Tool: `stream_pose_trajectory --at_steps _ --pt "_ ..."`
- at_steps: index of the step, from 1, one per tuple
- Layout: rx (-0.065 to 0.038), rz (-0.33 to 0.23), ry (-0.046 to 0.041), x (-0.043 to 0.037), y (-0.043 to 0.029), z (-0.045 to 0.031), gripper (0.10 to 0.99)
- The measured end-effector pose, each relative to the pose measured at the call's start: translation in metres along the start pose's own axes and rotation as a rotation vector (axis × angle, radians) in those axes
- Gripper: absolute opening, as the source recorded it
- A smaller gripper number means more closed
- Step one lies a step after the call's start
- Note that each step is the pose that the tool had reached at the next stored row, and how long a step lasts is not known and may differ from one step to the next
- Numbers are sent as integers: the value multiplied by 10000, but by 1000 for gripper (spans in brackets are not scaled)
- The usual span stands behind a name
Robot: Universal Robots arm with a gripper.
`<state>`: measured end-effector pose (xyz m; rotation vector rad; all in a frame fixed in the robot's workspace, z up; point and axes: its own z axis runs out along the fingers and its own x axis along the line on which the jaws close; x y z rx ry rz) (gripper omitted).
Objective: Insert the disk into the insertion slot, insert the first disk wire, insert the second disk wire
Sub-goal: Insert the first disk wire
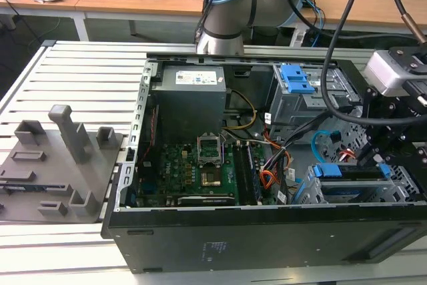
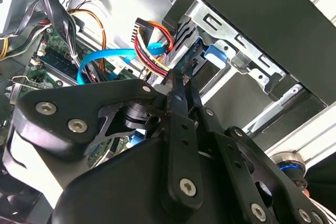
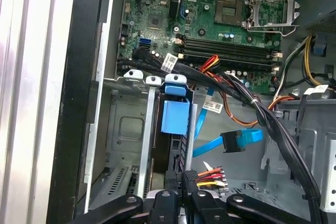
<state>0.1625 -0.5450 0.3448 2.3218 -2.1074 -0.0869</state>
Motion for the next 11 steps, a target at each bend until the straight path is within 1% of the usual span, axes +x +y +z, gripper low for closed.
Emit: stream_pose_trajectory --at_steps 3,4,6,7,11 --pt "3 35 -29 4 -7 9 169" --pt "4 126 -32 6 -8 14 169" --pt "20 517 -48 9 -8 25 169" --pt "22 595 -54 10 -8 28 169" --pt "24 636 -52 21 -8 54 169"
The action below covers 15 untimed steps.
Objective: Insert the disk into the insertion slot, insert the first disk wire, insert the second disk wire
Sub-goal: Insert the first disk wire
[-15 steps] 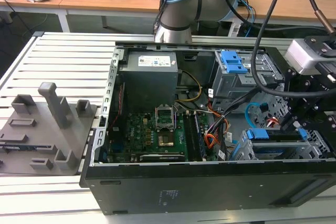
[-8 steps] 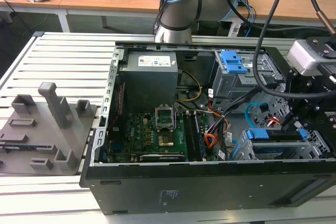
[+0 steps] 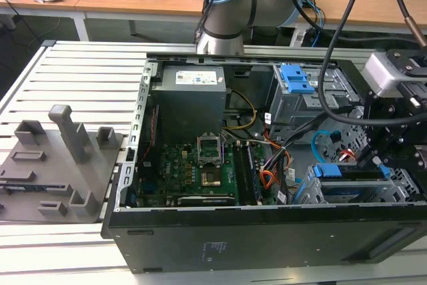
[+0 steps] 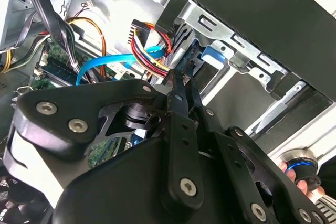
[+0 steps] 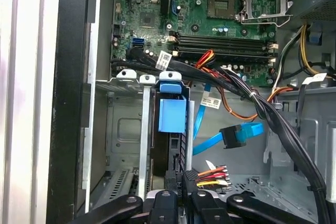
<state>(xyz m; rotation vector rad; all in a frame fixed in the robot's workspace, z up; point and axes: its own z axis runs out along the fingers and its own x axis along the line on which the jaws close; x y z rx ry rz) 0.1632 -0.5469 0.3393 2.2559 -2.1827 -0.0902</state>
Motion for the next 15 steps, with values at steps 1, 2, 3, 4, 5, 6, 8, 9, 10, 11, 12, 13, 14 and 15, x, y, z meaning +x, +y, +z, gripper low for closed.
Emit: stream_pose_trajectory --at_steps 1,2,3,4,5,6,8,9,10,11,12,13,14,15 --pt "1 0 -1 1 -1 4 169" --pt "0 0 -2 2 -2 10 169" --pt "-1 -1 -5 4 -7 17 169" --pt "-3 -2 -8 4 -11 21 169" --pt "-3 -1 -6 5 -14 23 169" --pt "-1 -2 -8 6 -22 29 169" --pt "-3 -1 -9 9 -33 44 169" --pt "-2 -2 -12 10 -34 47 169" --pt "-2 -1 -11 9 -34 48 169" --pt "-3 -2 -26 9 -34 54 169" --pt "-3 -2 -32 9 -34 59 243" --pt "-2 -1 -13 9 -34 50 243" --pt "-2 -1 -12 9 -34 39 243" --pt "-2 -1 -11 7 -32 -17 243"
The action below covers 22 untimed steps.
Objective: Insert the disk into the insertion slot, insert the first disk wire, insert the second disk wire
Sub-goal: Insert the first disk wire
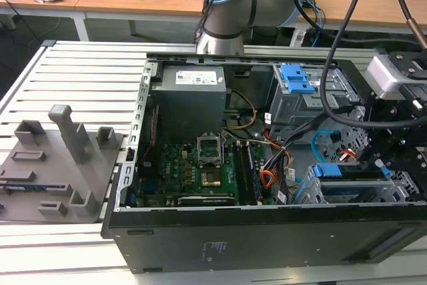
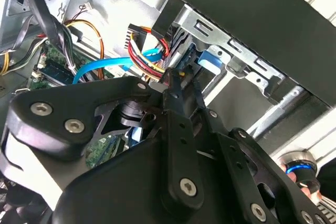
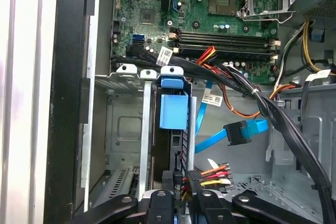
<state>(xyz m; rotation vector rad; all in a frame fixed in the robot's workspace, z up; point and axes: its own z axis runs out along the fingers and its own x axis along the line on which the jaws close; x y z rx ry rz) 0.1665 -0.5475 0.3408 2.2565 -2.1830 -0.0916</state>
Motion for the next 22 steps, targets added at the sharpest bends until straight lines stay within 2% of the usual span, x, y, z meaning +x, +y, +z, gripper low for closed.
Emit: stream_pose_trajectory --at_steps 3,8,21,22 --pt "0 0 -1 -6 6 -147 243" --pt "0 0 0 -13 14 -331 243" --pt "0 0 -1 -14 15 -352 227" --pt "0 0 -2 -14 15 -352 106"
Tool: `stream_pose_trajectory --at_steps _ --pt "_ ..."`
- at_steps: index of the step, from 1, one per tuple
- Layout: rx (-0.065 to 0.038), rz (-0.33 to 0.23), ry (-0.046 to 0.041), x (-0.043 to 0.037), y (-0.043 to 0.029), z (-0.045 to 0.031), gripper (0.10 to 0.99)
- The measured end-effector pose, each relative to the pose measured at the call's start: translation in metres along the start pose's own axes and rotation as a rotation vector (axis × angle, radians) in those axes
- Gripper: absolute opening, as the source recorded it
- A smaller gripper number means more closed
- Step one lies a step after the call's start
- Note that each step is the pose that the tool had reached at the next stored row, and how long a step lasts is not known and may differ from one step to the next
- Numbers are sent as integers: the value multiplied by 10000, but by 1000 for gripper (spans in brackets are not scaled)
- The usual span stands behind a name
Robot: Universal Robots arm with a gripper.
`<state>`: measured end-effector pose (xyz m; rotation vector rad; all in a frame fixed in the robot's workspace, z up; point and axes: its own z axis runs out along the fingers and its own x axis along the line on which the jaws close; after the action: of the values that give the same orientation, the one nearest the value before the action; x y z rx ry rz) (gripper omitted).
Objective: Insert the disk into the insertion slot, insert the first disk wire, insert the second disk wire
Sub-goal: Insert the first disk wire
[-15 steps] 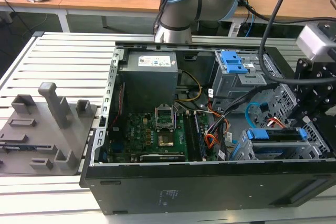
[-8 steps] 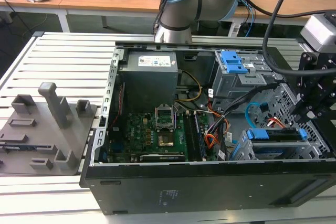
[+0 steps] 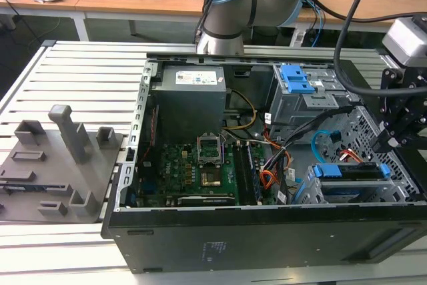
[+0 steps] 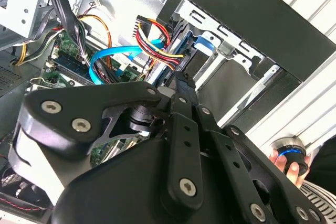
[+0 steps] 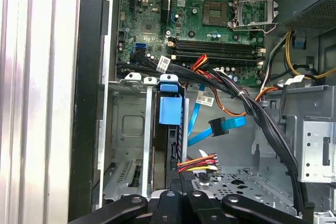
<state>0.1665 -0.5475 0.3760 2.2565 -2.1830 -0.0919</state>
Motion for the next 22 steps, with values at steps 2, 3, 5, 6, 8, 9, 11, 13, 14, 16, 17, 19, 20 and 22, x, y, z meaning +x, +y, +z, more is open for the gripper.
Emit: stream_pose_trajectory --at_steps 2,3,5,6,8,9,11,13,14,16,17,19,20,22 --pt "1 0 0 0 0 -1 106" --pt "0 0 0 0 0 -1 106" --pt "0 0 0 0 0 -3 106" --pt "0 0 1 0 0 -4 106" --pt "0 0 1 0 0 -5 106" --pt "0 0 0 0 0 -5 106" --pt "0 0 4 -1 16 -5 106" --pt "0 0 2 -2 42 -1 106" --pt "0 0 1 -2 53 1 106" --pt "1 0 0 -2 81 10 106" --pt "0 0 1 -2 90 15 106" --pt "0 0 1 -2 108 33 106" --pt "1 0 1 -3 116 39 106" --pt "1 -1 1 -4 162 60 106"
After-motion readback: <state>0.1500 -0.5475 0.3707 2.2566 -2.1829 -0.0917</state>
